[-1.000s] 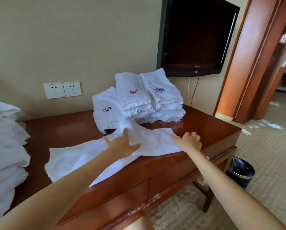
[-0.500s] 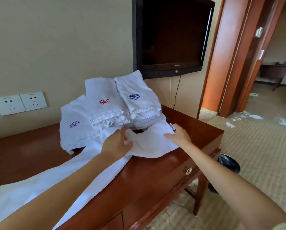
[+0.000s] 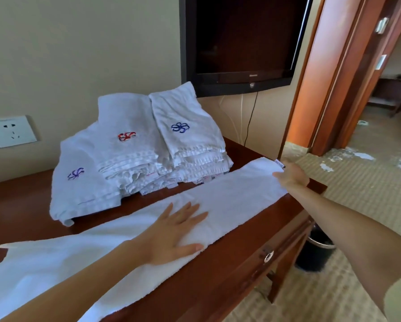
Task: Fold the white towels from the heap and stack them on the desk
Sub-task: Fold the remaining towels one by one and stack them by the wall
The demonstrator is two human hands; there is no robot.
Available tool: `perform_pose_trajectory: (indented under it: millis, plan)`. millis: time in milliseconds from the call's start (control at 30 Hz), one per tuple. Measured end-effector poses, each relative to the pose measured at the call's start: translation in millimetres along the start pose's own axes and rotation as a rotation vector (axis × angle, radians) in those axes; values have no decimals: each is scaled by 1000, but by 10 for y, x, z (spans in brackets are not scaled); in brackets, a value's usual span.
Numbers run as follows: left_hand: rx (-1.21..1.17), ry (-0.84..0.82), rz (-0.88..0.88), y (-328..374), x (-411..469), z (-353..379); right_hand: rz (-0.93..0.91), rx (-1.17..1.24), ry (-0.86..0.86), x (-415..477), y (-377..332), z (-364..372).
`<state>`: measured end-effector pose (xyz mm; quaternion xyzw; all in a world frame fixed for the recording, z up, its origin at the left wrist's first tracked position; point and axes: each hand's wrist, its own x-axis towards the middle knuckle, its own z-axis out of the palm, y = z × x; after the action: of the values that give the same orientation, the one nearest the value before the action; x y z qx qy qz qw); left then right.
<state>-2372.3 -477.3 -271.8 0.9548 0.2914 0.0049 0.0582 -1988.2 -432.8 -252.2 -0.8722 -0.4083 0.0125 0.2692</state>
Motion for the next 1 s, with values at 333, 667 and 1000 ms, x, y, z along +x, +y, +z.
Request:
perform_pose_trajectory:
  millis: [333, 667, 1000]
  plan:
    - [-6, 61, -92, 57, -472, 50, -382, -14, 21, -509, -202, 309]
    - [-82, 53, -487, 7, -1935, 58, -707, 282, -260, -2453, -1243, 469]
    - [-68, 633, -874, -34, -3090, 172, -898, 394, -205, -3811, -2012, 663]
